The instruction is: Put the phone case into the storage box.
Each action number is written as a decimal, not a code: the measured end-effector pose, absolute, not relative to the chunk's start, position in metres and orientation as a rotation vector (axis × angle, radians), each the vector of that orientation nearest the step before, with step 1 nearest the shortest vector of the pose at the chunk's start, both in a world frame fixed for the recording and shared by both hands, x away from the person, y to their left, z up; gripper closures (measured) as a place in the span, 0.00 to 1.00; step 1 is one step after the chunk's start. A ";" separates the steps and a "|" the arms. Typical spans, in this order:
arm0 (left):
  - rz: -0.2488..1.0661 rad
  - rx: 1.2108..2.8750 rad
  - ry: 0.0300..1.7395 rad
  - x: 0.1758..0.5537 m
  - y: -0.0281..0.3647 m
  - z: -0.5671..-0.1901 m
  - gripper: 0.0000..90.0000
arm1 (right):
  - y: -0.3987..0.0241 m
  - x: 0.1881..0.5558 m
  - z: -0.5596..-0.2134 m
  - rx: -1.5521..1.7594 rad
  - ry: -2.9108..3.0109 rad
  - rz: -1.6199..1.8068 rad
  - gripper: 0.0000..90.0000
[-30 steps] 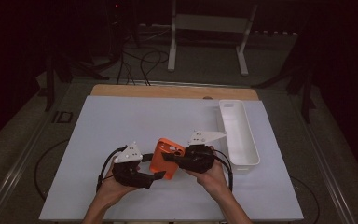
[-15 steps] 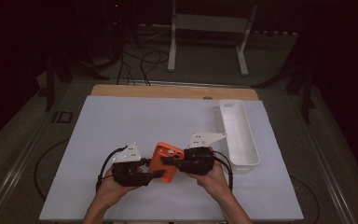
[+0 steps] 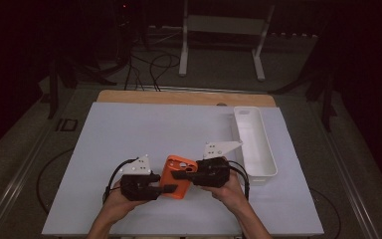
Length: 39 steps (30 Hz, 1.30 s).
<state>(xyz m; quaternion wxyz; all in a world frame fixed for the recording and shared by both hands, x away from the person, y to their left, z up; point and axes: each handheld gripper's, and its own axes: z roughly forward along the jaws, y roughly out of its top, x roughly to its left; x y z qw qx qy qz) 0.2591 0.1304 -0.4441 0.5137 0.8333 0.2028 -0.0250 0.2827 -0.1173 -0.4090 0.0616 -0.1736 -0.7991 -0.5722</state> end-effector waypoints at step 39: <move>0.133 1.953 0.592 0.256 0.136 -0.437 0.95 | -0.125 0.278 -0.411 -0.848 -2.579 -1.723 0.14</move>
